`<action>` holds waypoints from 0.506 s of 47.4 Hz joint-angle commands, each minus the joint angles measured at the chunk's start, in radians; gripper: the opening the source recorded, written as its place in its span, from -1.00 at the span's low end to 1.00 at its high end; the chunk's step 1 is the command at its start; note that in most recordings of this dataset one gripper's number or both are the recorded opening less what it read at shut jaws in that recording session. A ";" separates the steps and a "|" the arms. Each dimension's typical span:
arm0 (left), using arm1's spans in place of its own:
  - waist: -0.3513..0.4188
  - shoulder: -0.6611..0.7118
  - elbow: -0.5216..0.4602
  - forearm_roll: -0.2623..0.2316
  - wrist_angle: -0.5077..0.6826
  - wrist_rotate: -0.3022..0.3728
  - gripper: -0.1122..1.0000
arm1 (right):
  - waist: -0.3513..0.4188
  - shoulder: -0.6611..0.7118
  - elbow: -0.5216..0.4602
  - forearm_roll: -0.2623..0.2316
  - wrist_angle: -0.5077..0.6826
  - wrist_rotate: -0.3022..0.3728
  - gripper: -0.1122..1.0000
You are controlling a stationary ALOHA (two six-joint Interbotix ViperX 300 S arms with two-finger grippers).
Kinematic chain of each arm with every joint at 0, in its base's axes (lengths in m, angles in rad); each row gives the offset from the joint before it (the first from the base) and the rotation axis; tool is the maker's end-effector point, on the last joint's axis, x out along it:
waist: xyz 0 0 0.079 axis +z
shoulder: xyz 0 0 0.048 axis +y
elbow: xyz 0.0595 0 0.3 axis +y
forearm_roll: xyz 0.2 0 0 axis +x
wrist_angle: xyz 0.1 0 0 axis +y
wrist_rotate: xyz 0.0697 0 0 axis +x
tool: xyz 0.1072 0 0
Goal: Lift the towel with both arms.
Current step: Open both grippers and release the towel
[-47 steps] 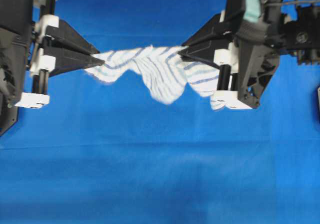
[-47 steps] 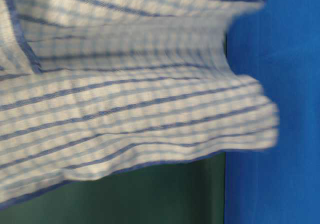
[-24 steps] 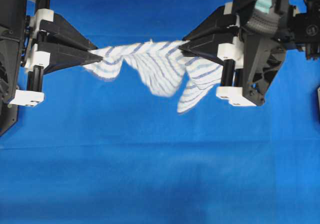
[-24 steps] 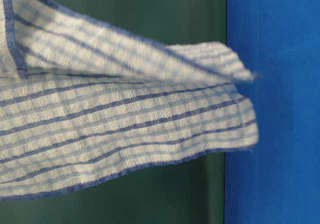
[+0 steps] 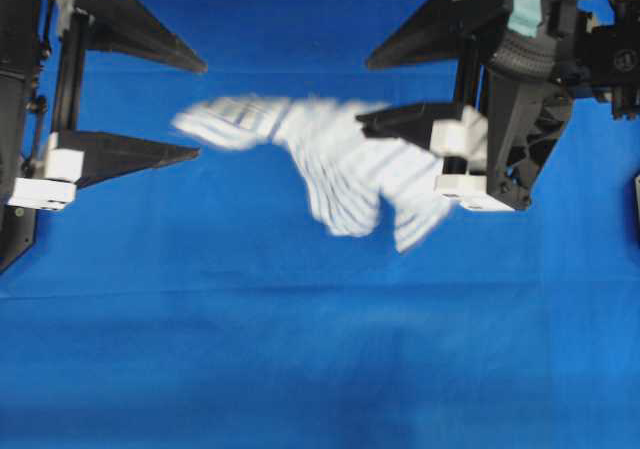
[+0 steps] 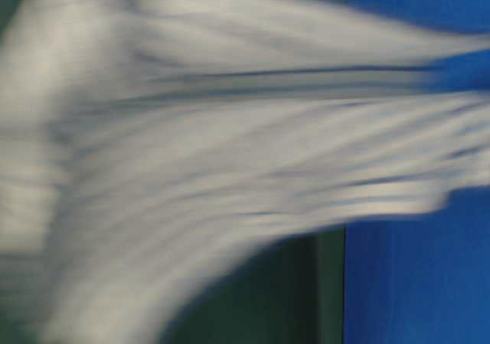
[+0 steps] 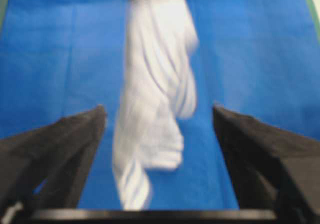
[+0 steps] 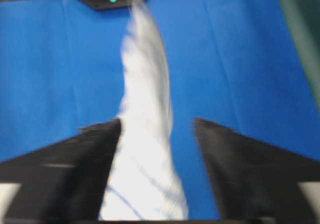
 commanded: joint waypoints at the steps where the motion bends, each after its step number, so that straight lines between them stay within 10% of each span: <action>1: 0.000 -0.012 -0.003 0.002 -0.011 -0.002 0.82 | 0.000 -0.012 -0.006 -0.015 -0.002 0.002 0.43; 24: -0.052 0.118 0.213 -0.005 -0.204 -0.032 0.80 | 0.041 0.011 0.256 -0.012 -0.115 0.123 0.39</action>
